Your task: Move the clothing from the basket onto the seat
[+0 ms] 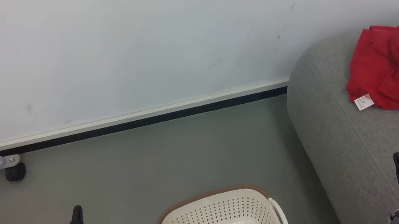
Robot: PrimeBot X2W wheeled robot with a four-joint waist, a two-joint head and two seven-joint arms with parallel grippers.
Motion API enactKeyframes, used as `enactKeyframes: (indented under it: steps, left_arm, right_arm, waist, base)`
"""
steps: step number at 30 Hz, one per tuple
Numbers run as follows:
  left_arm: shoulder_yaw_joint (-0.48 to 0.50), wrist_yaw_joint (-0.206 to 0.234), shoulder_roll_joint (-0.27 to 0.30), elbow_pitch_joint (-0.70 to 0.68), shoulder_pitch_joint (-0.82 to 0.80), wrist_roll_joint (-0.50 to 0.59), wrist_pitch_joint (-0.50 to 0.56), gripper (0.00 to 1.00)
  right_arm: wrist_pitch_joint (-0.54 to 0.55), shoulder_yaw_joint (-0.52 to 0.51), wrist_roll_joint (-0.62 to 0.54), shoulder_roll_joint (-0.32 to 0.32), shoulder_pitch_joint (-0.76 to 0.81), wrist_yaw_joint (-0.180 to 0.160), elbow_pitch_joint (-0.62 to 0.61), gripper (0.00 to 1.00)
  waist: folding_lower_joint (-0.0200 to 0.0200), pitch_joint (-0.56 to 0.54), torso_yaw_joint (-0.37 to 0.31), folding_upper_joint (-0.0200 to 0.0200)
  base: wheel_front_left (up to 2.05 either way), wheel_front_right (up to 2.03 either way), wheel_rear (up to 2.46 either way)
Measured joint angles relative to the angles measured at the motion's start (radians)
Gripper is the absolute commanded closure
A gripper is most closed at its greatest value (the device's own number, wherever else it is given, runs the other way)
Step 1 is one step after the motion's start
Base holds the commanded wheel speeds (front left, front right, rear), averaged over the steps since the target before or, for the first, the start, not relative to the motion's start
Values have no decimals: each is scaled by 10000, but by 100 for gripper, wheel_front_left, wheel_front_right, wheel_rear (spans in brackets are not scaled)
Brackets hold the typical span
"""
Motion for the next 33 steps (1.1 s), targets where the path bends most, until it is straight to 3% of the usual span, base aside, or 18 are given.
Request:
enactKeyframes:
  steps: [33]
  left_arm:
    - [-2,0,-2,2,-1,-2,0,100]
  right_arm:
    - [0,2,0,0,0,0,-2,100]
  waist:
    - [0,0,0,0]
  base:
    - [0,0,0]
